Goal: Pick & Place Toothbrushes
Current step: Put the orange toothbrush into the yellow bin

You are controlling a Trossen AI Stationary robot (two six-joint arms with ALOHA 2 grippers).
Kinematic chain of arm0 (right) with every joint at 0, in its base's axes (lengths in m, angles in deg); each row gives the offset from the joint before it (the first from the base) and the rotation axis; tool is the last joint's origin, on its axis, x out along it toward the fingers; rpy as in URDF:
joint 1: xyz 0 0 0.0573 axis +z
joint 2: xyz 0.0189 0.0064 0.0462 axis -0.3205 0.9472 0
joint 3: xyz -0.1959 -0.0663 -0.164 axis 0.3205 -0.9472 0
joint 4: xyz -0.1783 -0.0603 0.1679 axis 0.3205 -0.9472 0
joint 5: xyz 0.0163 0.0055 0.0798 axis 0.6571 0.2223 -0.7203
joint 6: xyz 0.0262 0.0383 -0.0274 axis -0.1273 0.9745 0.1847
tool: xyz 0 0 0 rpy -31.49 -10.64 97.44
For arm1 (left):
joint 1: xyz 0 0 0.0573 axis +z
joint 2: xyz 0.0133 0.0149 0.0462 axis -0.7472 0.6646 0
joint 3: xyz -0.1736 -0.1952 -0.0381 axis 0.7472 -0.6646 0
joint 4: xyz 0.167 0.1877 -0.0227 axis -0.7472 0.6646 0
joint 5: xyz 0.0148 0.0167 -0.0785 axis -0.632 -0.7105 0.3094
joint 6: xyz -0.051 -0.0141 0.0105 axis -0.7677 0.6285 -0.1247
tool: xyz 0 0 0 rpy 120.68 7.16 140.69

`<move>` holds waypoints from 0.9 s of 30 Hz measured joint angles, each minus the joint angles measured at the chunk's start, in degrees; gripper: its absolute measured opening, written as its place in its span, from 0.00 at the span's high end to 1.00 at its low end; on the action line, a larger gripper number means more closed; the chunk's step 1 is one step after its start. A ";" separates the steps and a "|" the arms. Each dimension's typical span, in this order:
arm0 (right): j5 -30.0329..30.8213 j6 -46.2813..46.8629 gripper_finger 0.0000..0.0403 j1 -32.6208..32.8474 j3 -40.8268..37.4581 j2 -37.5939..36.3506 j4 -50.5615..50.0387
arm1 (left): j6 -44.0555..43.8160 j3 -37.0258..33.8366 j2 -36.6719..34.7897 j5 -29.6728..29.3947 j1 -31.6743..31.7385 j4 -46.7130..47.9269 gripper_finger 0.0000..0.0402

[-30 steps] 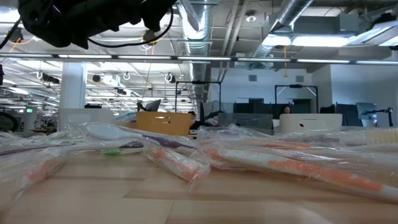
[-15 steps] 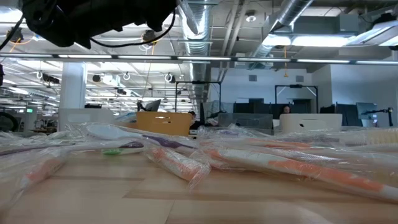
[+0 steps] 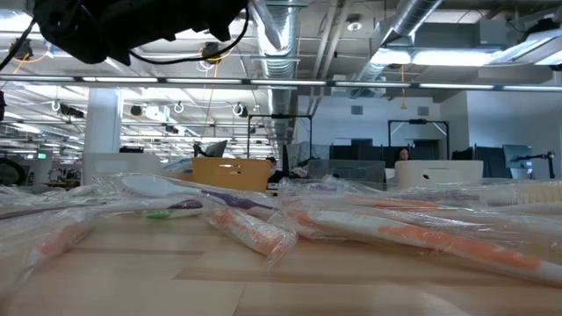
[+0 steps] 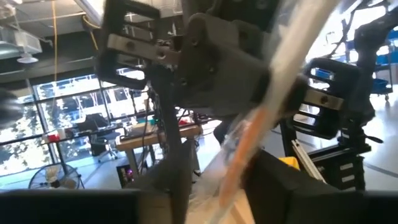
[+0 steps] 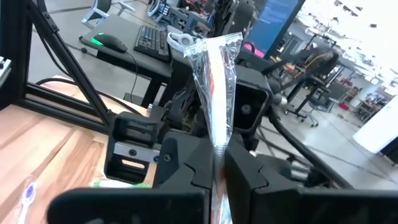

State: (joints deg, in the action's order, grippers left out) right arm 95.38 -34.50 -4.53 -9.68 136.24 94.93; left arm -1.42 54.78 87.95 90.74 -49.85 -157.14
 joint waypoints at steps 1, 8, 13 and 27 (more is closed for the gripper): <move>0.00 0.48 0.97 -0.17 0.00 0.00 -0.43 | 0.57 0.02 0.00 0.06 -0.02 0.18 0.76; 0.31 3.24 0.77 -0.51 0.00 -0.02 -2.66 | 3.42 0.00 0.04 -0.10 -0.02 0.49 0.96; 8.39 3.24 0.59 1.40 -0.10 -0.82 -4.18 | 3.35 -0.10 0.00 -4.34 0.02 2.53 0.97; 37.68 26.44 0.37 17.61 0.00 -10.72 -36.81 | 6.78 5.15 -22.46 -24.56 2.11 46.90 0.97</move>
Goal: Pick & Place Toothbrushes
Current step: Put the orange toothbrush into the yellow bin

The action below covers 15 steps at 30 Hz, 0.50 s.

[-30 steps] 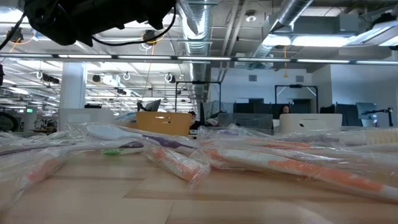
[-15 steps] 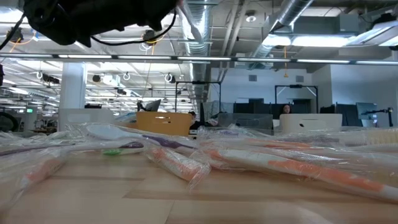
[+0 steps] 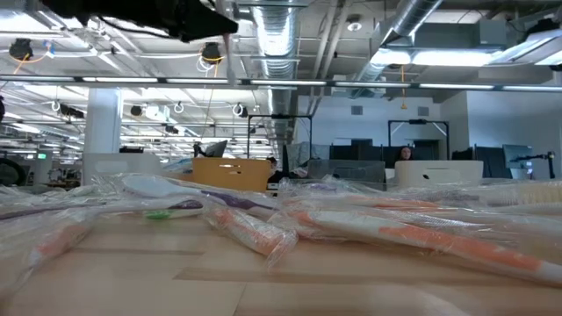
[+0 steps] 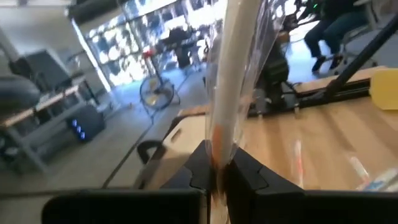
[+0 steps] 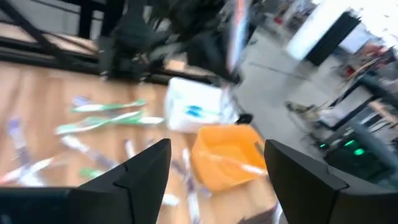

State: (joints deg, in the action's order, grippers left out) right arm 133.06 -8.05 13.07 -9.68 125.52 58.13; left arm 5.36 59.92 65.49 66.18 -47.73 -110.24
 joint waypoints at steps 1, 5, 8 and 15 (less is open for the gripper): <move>0.03 1.95 0.37 1.08 -0.02 -0.55 -1.94 | -0.45 1.58 -0.97 -0.23 0.88 3.56 0.97; 0.11 7.79 0.37 4.68 0.00 -2.28 -7.12 | -1.26 8.88 -1.60 -0.37 6.10 15.33 0.97; 0.09 10.97 0.37 6.29 0.00 -3.25 -10.01 | -2.09 14.87 1.55 0.02 10.76 22.62 0.97; 0.47 18.08 0.37 6.43 -0.02 -5.11 -15.67 | -5.73 29.39 13.96 14.58 23.24 41.43 0.97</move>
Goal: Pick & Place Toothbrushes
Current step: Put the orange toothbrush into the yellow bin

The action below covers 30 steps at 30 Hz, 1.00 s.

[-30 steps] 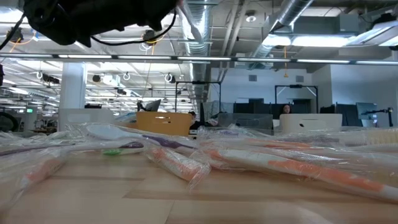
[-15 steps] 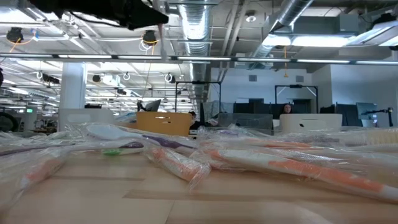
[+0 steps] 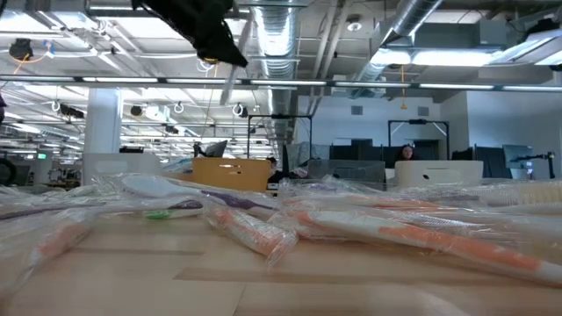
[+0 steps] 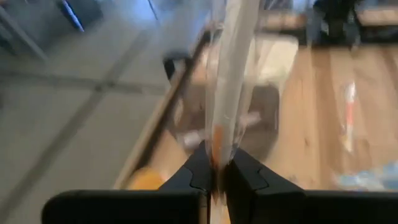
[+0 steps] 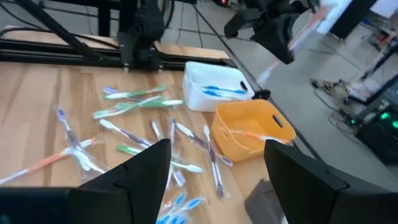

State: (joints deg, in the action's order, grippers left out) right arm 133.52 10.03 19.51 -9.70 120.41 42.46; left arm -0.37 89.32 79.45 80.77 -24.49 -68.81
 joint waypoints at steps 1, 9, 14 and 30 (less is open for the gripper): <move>0.02 0.91 0.37 -0.39 0.00 0.00 -0.64 | -1.36 1.97 1.74 1.74 1.53 2.33 0.97; -0.20 7.40 0.37 -4.07 0.00 0.45 -7.69 | -12.68 10.20 13.30 17.31 13.50 11.44 0.97; -0.39 12.82 0.37 -5.96 0.00 0.46 -12.63 | -15.80 10.20 18.13 19.55 14.87 13.55 0.97; -0.42 33.03 0.37 -13.43 0.02 3.24 -34.97 | -15.42 10.18 23.48 19.37 12.96 14.03 0.97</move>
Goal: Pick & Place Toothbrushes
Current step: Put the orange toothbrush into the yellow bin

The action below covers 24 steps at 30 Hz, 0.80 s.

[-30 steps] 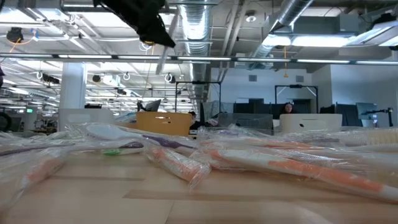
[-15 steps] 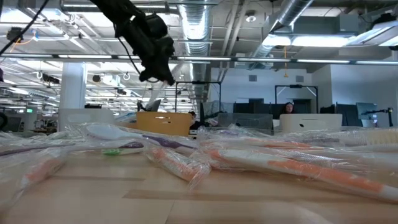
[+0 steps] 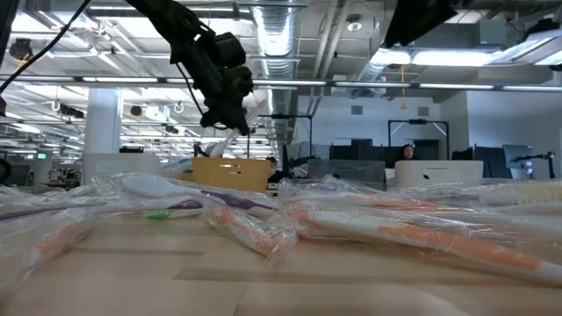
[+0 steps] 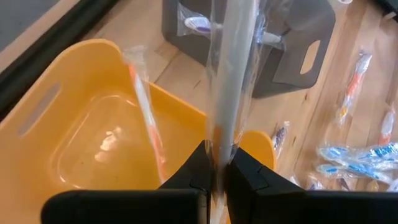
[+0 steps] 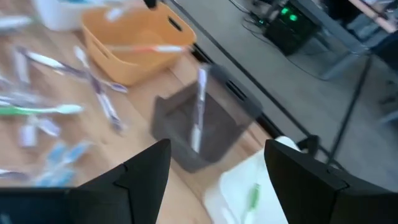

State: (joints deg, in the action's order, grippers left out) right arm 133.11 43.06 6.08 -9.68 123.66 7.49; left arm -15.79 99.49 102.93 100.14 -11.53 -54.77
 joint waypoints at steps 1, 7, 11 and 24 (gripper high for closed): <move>-0.02 -0.48 0.37 -0.81 -0.01 0.52 -0.43 | 0.00 -0.02 -0.24 -0.18 0.00 0.14 0.97; -1.53 -8.25 0.37 -6.36 -0.04 2.31 -1.13 | 0.37 -0.02 -0.43 -0.27 0.00 0.01 0.97; -4.15 -9.18 0.37 -9.67 -0.04 2.24 -1.37 | 2.59 -0.02 -0.43 -0.27 0.00 0.35 0.97; -8.10 -33.22 0.37 -23.72 -3.50 -1.63 1.59 | 3.02 -0.02 -0.43 -0.29 0.00 0.67 0.97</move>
State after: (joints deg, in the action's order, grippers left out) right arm 125.00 9.83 -17.64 -13.18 122.03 9.08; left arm -12.78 99.47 102.50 99.85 -11.53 -54.11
